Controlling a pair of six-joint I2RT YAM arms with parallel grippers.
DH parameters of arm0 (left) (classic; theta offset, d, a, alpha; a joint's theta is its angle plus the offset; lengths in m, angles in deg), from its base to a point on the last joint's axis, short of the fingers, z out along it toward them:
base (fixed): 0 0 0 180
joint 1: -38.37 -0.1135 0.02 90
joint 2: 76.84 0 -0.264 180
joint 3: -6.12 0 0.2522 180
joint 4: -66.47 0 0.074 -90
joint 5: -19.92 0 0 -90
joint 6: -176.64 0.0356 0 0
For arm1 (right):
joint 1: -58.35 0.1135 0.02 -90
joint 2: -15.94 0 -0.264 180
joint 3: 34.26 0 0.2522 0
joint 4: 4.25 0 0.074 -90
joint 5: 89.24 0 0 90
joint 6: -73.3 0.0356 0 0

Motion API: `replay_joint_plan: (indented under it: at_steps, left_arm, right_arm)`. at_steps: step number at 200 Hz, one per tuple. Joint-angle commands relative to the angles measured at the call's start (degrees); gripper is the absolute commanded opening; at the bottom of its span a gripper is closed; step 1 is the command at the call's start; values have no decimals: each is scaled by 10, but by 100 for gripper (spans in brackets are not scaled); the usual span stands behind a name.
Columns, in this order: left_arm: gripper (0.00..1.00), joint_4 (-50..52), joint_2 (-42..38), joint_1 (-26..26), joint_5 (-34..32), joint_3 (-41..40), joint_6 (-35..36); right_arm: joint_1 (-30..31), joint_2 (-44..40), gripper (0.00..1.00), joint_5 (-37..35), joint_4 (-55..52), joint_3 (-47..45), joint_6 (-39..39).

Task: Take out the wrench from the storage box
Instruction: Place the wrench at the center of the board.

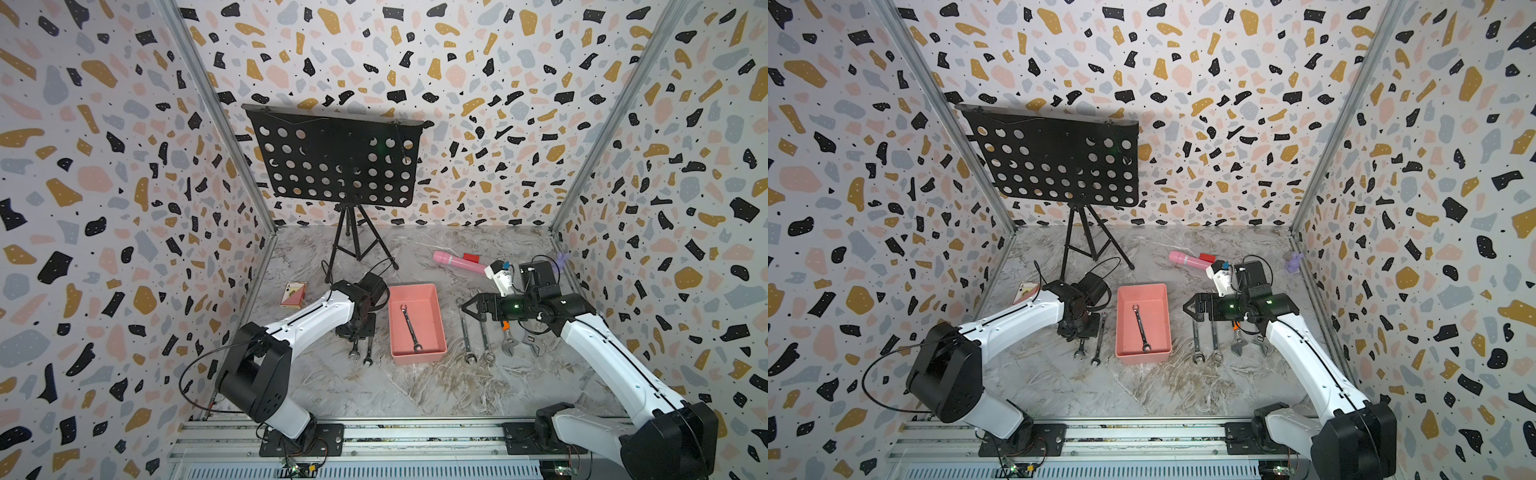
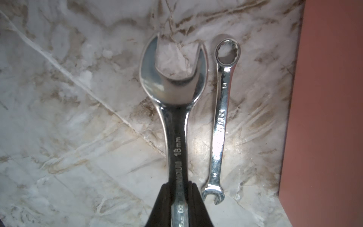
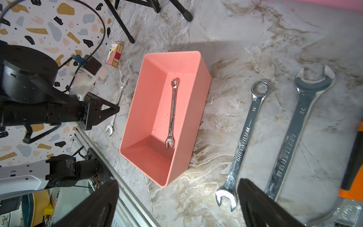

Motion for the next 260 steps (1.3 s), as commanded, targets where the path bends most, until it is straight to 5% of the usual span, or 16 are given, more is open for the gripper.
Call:
replay_joint_plan:
  at_steps: [1,85,109,131,180,217,260]
  left_arm:
    - [3,-52,19,-10,11,-15,25]
    - [6,-100,83,-39,20,-44,62]
    - [12,-98,84,-44,19,-49,63]
    - [28,-93,78,-46,18,-51,56]
    - [39,-30,7,-45,45,1,29]
    - [41,42,-56,27,39,92,-40]
    - [42,51,-28,119,30,155,-136]
  right_arm:
    - [4,-2,100,-9,-11,18,-1]
    - [6,6,100,-17,-19,25,-3]
    - [6,8,100,-17,-19,27,-3]
    - [6,10,100,-17,-19,29,-2]
    - [6,7,100,-23,-35,41,-14]
    - [6,5,100,-27,-36,39,-15]
    - [6,0,100,-31,-39,39,-19]
